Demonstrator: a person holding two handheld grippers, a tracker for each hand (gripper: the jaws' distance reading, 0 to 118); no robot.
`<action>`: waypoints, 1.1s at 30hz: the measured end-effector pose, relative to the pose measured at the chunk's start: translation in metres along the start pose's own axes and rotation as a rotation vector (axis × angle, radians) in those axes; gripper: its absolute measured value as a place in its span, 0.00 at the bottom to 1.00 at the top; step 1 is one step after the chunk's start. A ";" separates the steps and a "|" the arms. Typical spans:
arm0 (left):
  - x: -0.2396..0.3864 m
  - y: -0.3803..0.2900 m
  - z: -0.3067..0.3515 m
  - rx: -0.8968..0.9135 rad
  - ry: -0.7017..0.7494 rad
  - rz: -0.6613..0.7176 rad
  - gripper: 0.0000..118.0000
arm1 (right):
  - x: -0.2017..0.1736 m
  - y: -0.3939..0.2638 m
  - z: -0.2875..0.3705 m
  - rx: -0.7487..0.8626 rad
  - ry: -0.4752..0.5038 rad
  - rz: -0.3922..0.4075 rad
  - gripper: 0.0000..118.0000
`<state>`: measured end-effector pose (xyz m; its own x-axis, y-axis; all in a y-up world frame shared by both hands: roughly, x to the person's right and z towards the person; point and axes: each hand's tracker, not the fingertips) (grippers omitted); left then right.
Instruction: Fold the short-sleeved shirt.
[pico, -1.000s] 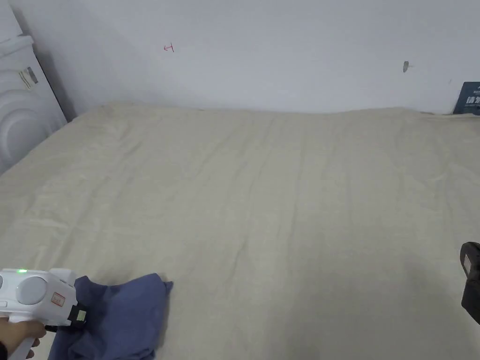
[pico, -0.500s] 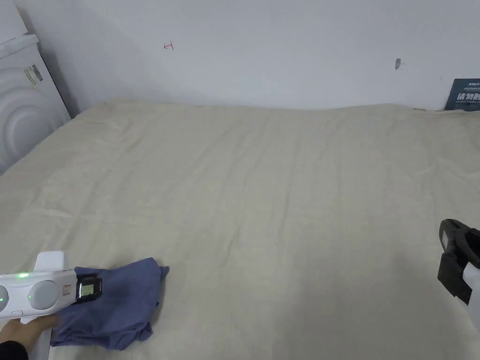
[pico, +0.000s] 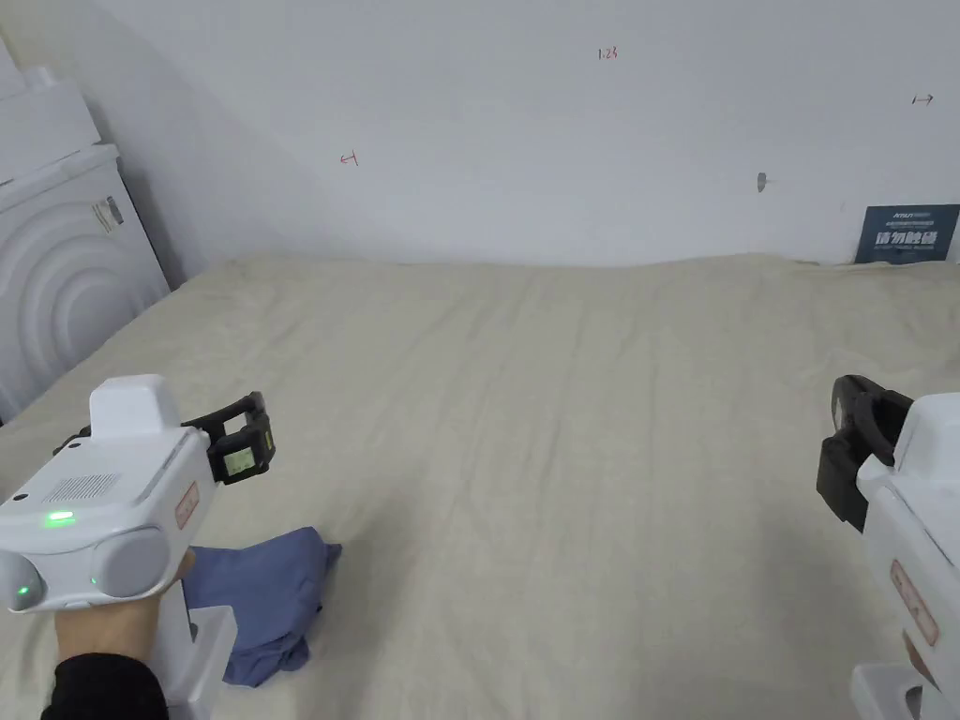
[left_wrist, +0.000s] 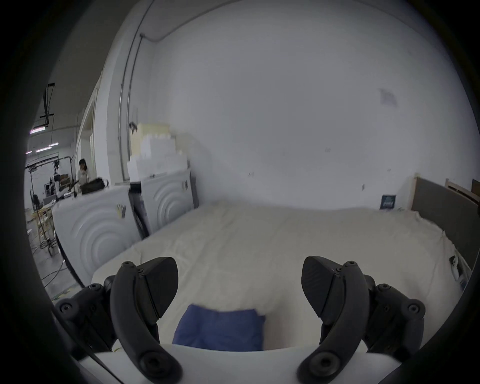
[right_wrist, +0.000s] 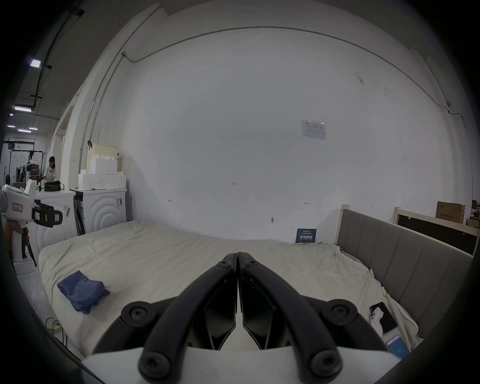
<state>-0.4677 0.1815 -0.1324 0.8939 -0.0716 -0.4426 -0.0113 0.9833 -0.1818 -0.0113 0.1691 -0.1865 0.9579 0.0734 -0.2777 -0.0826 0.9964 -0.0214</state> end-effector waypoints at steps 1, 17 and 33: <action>0.009 0.006 0.008 0.028 -0.008 0.004 0.86 | -0.001 0.004 0.005 0.009 -0.008 -0.002 0.00; 0.159 -0.005 0.070 0.245 -0.294 0.051 0.07 | 0.040 0.016 0.054 0.070 -0.125 0.005 0.00; 0.198 -0.036 0.077 0.204 -0.338 0.026 0.00 | 0.062 0.004 0.061 0.055 -0.181 -0.016 0.00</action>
<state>-0.2559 0.1453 -0.1460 0.9921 -0.0209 -0.1241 0.0235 0.9995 0.0190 0.0647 0.1806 -0.1453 0.9932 0.0591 -0.1003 -0.0563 0.9980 0.0299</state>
